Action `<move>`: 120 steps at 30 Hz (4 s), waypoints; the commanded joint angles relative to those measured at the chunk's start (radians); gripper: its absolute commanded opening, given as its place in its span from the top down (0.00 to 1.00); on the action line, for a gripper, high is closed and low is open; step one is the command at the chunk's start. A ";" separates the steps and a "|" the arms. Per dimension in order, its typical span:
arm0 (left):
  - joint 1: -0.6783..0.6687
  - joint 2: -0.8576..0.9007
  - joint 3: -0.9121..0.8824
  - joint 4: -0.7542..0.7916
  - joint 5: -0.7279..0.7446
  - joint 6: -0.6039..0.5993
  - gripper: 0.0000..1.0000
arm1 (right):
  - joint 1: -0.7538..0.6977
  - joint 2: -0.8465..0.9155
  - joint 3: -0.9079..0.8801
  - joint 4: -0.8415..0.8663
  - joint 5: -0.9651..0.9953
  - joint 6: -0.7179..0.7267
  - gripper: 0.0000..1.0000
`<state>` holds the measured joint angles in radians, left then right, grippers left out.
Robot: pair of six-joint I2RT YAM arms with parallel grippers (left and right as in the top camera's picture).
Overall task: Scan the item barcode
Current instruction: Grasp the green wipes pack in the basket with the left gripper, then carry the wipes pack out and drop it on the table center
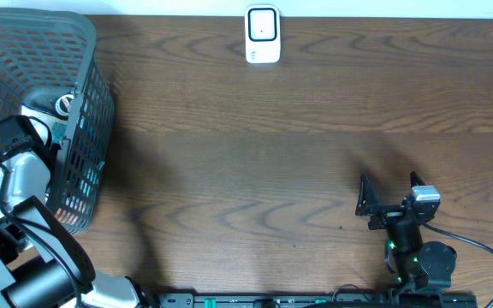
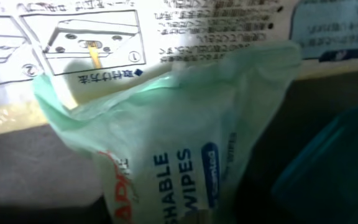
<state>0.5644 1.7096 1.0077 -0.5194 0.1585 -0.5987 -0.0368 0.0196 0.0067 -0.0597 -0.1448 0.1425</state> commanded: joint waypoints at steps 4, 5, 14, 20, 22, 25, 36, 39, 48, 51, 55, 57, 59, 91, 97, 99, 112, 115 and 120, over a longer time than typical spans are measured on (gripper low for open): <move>-0.015 0.087 -0.065 -0.020 0.024 -0.008 0.64 | 0.006 0.000 -0.001 -0.004 0.000 0.010 0.01; -0.015 0.087 -0.058 -0.020 0.024 -0.008 0.64 | 0.006 0.000 -0.001 -0.004 0.000 0.010 0.01; -0.005 -0.070 0.152 -0.163 0.023 0.022 0.64 | 0.006 0.000 -0.001 -0.004 0.000 0.010 0.01; 0.021 -0.252 0.245 -0.181 0.023 0.021 0.64 | 0.006 0.000 -0.001 -0.004 0.000 0.010 0.01; 0.022 -0.319 0.252 -0.179 0.024 0.021 0.64 | 0.006 0.000 -0.001 -0.004 0.000 0.010 0.01; 0.022 -0.417 0.253 -0.175 0.024 0.018 0.64 | 0.006 0.000 -0.001 -0.004 0.000 0.010 0.01; 0.021 -0.379 0.235 -0.270 -0.114 0.043 0.00 | 0.006 0.000 -0.001 -0.004 0.000 0.010 0.01; 0.022 -0.237 0.235 -0.291 -0.070 0.055 0.02 | 0.006 0.000 -0.001 -0.004 0.000 0.010 0.01; 0.021 0.143 0.235 -0.288 0.018 0.075 0.02 | 0.006 0.000 -0.001 -0.004 0.000 0.010 0.01; 0.021 0.211 0.235 -0.282 0.019 0.098 0.12 | 0.006 0.000 -0.001 -0.004 0.000 0.010 0.01; 0.022 0.236 0.236 -0.280 0.023 0.120 0.68 | 0.006 0.000 -0.001 -0.004 0.000 0.010 0.01; 0.022 0.218 0.243 -0.280 0.026 0.120 0.75 | 0.006 0.000 -0.001 -0.004 0.000 0.010 0.01; 0.022 0.180 0.262 -0.285 0.033 0.121 0.76 | 0.006 0.000 -0.001 -0.004 0.000 0.010 0.01; -0.744 -0.480 0.359 -0.259 0.143 0.135 0.79 | 0.006 0.000 -0.001 -0.004 0.000 0.010 0.01; -0.979 -0.261 0.336 -0.246 0.129 0.135 0.80 | 0.006 0.000 -0.001 -0.004 0.000 0.010 0.01; -1.035 -0.175 0.336 -0.218 0.110 0.135 0.79 | 0.006 0.000 -0.001 -0.004 0.000 0.010 0.01; -1.206 0.237 0.336 0.085 0.102 0.130 0.75 | 0.008 0.000 -0.001 -0.004 0.000 0.010 0.01; -1.212 0.247 0.336 0.089 0.102 0.127 0.16 | 0.018 0.000 -0.001 -0.004 0.000 0.010 0.01; -1.201 0.190 0.377 0.061 0.101 0.134 0.02 | 0.033 0.000 -0.001 -0.004 0.000 0.010 0.01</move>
<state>-0.6460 1.9503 1.3449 -0.4408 0.2733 -0.4747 -0.0189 0.0196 0.0067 -0.0597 -0.1432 0.1425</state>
